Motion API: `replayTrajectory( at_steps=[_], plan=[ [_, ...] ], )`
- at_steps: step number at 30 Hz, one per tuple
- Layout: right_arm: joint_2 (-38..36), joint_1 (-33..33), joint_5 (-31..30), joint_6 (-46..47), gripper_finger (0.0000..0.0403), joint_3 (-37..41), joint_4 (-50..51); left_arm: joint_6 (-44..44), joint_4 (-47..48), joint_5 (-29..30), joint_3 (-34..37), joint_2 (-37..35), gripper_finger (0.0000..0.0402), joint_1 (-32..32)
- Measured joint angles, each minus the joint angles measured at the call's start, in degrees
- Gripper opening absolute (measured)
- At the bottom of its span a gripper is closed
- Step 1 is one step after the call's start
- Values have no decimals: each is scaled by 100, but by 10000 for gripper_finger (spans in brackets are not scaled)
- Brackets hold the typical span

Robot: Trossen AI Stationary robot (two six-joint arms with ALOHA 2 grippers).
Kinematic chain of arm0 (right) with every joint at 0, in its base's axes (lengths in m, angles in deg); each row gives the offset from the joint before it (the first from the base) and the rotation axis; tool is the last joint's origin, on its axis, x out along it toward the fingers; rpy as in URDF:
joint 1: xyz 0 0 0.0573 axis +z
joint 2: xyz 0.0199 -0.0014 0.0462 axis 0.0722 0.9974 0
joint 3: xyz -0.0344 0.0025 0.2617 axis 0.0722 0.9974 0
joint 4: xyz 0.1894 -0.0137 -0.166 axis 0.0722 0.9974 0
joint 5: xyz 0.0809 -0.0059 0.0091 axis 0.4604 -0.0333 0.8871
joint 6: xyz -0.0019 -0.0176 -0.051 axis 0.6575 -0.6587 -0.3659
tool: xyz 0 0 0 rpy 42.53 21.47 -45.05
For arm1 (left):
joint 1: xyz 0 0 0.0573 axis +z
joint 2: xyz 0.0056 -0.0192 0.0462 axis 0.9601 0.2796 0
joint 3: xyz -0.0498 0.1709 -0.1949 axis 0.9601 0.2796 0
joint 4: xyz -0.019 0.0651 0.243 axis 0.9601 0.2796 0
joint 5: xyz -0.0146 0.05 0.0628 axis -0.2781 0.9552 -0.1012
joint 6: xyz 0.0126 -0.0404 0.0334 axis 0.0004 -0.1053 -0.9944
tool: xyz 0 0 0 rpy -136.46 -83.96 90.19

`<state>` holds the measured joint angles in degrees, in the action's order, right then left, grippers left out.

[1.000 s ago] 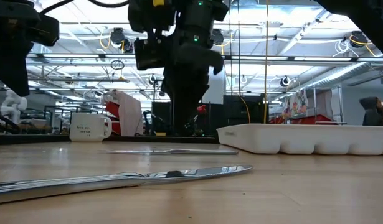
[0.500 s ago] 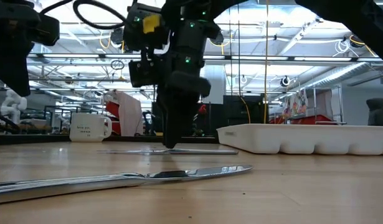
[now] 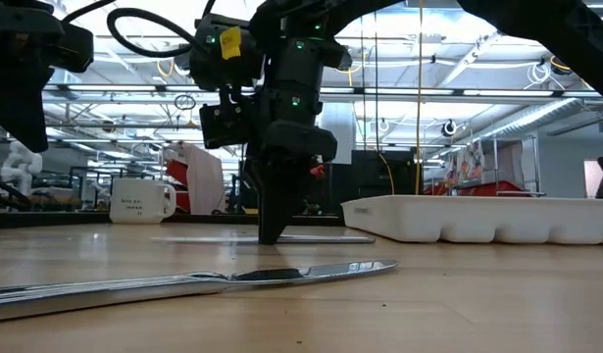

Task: Sort silverware
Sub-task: Put the silver table knife into the silverware tray

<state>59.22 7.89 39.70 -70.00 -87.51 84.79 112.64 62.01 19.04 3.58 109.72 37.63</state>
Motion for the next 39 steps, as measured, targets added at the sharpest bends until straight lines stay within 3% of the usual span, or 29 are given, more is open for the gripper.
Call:
replayTrajectory(
  at_steps=[2, 4, 39],
  plan=[
    [2, 0, -24, 19, 39, 0, 0, 0, -4, 0, 0, 0, 15, 0],
    [2, -2, -28, 63, 15, 0, -10, -1, -3, 0, 1, 0, 15, 0],
    [-888, -108, -56, 2297, 0, 55, -96, -302, -3, 201, 2, 2, 15, 0]
  ],
)
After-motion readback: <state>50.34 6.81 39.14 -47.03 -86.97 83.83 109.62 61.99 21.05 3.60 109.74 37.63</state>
